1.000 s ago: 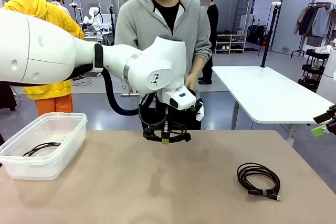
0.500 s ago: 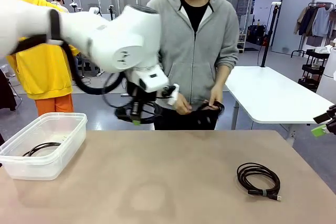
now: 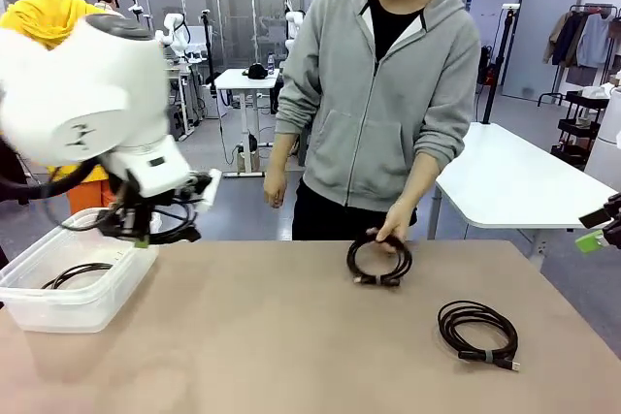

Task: Organize and store the cables.
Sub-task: Place the Power Cable into the Organizing box.

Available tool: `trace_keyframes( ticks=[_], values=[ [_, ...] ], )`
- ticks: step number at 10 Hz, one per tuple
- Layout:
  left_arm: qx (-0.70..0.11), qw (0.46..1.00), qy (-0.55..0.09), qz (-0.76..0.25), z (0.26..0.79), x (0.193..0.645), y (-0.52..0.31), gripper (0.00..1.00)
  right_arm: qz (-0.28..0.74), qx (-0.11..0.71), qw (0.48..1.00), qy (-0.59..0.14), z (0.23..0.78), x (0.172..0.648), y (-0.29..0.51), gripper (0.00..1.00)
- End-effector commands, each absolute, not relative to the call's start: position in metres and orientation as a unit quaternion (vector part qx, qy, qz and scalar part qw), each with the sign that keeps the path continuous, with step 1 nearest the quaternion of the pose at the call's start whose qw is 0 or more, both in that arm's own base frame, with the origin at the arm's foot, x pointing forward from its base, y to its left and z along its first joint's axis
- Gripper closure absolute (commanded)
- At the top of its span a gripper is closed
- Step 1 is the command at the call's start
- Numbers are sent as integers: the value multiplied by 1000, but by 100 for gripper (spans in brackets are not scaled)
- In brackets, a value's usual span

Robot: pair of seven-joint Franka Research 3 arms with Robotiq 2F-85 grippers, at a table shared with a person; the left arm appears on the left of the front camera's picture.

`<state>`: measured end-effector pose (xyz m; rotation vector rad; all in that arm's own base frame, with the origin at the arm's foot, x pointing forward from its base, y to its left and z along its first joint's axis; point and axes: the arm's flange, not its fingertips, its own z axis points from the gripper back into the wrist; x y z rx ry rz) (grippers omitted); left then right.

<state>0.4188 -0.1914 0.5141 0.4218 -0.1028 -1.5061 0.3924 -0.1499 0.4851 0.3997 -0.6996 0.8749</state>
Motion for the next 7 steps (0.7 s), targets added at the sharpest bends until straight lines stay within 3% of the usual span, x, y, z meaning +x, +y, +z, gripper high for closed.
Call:
trace_keyframes(
  ticks=[1, 7],
  values=[
    [193, 709, -81, -674, 514, 412, -153, 82, 409, 192, 828, -332, 487, 392, -149, 0],
    [160, 726, -107, -660, 487, 448, -35, 82, 409, 192, 828, -332, 487, 392, -149, 0]
  ],
)
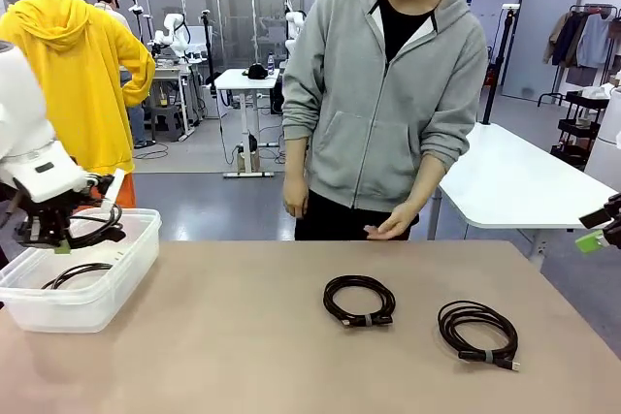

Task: Organize and store the cables.
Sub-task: Place the Power Cable into the Organizing box.

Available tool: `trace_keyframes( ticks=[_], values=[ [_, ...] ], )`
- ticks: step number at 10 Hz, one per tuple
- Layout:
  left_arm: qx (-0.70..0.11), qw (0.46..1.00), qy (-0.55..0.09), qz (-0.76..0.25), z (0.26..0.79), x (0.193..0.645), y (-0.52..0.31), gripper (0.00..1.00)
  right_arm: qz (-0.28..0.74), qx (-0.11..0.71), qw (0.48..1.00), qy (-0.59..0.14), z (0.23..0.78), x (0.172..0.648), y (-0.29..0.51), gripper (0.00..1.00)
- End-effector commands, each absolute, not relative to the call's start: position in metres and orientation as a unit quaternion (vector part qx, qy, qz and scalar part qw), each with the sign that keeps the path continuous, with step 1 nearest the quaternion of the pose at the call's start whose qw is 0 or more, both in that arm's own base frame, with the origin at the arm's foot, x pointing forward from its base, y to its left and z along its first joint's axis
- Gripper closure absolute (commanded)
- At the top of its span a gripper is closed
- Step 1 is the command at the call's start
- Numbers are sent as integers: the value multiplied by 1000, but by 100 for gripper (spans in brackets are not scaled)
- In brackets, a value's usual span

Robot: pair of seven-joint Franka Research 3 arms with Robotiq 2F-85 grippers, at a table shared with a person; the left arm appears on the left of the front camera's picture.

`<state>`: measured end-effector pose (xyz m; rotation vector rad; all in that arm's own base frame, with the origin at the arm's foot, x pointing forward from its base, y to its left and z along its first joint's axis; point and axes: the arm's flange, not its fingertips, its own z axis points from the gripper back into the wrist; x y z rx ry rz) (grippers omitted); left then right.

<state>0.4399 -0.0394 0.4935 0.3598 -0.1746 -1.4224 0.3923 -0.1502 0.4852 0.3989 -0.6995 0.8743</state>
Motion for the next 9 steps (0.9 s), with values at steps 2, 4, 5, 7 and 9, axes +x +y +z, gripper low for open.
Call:
trace_keyframes(
  ticks=[2, 4, 5, 7, 9],
  values=[
    [142, 753, -84, -637, 464, 464, -14, 82, 409, 192, 828, -332, 487, 392, -149, 0],
    [137, 764, -59, -627, 445, 470, -7, 82, 409, 192, 828, -332, 487, 392, -149, 0],
    [137, 769, -46, -623, 440, 470, -6, 82, 409, 192, 828, -332, 487, 392, -149, 0],
    [131, 777, -44, -614, 435, 466, -2, 82, 409, 192, 828, -332, 487, 392, -149, 0],
    [122, 782, -52, -610, 436, 465, -2, 82, 409, 192, 828, -332, 487, 392, -149, 0]
  ],
)
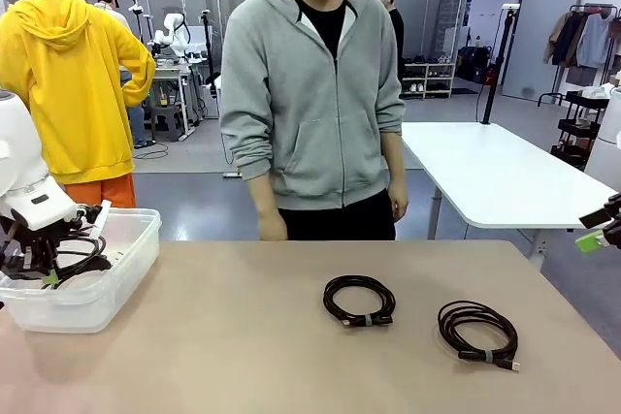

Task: Organize and store the cables.
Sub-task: Place the Power Cable into the Organizing box.

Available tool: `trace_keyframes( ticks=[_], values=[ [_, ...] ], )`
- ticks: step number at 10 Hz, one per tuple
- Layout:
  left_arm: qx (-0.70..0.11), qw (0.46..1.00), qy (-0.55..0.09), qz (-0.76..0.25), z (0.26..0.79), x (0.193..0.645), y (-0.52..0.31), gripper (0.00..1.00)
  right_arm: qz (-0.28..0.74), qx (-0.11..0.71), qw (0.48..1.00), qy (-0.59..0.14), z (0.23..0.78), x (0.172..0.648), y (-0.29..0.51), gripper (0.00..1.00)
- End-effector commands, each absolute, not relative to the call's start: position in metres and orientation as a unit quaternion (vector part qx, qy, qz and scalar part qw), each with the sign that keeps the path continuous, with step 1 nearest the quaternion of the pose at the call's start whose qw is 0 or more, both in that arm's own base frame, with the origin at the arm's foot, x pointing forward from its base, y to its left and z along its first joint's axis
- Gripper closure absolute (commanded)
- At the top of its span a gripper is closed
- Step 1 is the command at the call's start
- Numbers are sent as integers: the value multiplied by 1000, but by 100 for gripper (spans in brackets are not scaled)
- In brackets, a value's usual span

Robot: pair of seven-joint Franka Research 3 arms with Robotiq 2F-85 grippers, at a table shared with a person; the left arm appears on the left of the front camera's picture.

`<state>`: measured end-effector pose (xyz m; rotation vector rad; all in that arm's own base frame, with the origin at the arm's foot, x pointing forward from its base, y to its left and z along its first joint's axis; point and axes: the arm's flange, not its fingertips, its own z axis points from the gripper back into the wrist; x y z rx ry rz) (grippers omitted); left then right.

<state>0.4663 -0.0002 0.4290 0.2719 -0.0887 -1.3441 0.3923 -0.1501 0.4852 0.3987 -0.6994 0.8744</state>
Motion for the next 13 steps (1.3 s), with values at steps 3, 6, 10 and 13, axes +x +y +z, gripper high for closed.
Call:
trace_keyframes(
  ticks=[3, 6, 10, 13],
  values=[
    [121, 787, -52, -603, 436, 471, -4, 40, 409, 192, 828, -332, 487, 392, -149, 0],
    [113, 789, -58, -601, 438, 474, -11, 4, 409, 192, 828, -332, 487, 392, -149, 0],
    [115, 796, -82, -588, 455, 466, -18, 0, 409, 192, 828, -332, 487, 392, -149, 0],
    [118, 787, -61, -602, 439, 470, -14, 0, 409, 192, 828, -332, 487, 392, -149, 0]
  ],
)
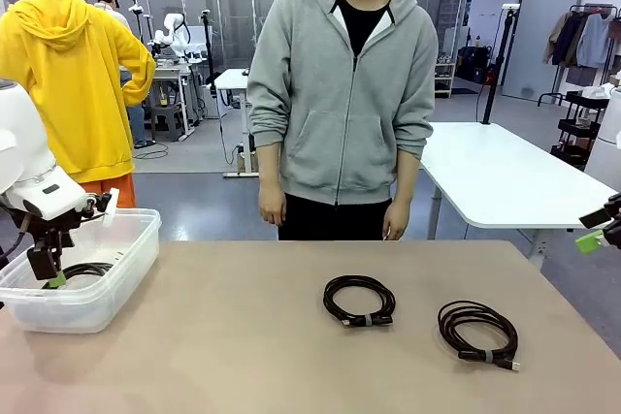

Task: Organize and store the cables.
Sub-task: Place the Power Cable into the Organizing box, then place the USB Extension Cable into the Organizing box.

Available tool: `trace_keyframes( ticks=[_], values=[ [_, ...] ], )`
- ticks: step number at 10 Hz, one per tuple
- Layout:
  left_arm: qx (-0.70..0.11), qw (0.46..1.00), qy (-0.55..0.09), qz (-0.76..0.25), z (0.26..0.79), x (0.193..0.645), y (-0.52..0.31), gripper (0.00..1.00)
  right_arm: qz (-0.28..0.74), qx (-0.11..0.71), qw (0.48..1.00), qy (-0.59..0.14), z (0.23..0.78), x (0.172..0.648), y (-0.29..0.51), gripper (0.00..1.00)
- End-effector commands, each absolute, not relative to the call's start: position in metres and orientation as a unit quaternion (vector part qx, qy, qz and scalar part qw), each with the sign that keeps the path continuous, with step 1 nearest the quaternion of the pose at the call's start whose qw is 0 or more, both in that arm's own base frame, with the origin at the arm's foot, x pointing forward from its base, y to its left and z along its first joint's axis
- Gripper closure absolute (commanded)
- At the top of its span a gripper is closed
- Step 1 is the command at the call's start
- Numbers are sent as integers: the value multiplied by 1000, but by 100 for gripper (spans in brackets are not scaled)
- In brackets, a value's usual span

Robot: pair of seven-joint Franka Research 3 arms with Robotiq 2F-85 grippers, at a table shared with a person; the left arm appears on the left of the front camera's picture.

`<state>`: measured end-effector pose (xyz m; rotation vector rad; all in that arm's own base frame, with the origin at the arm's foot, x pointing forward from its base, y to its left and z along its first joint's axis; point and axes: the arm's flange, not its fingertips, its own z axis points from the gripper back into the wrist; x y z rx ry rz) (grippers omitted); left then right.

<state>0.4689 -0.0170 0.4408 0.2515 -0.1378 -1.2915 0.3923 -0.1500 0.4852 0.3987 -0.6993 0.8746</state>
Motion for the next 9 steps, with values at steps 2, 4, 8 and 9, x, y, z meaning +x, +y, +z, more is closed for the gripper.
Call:
trace_keyframes(
  ticks=[2, 4, 8, 9],
  values=[
    [118, 787, -61, -602, 439, 470, -14, 0, 409, 192, 828, -332, 487, 392, -149, 0],
    [118, 787, -61, -602, 439, 470, -14, 0, 409, 192, 828, -332, 487, 392, -149, 0],
    [118, 787, -61, -602, 439, 470, -14, 0, 409, 192, 828, -332, 487, 392, -149, 0],
    [118, 787, -61, -602, 439, 470, -14, 0, 409, 192, 828, -332, 487, 392, -149, 0]
  ],
)
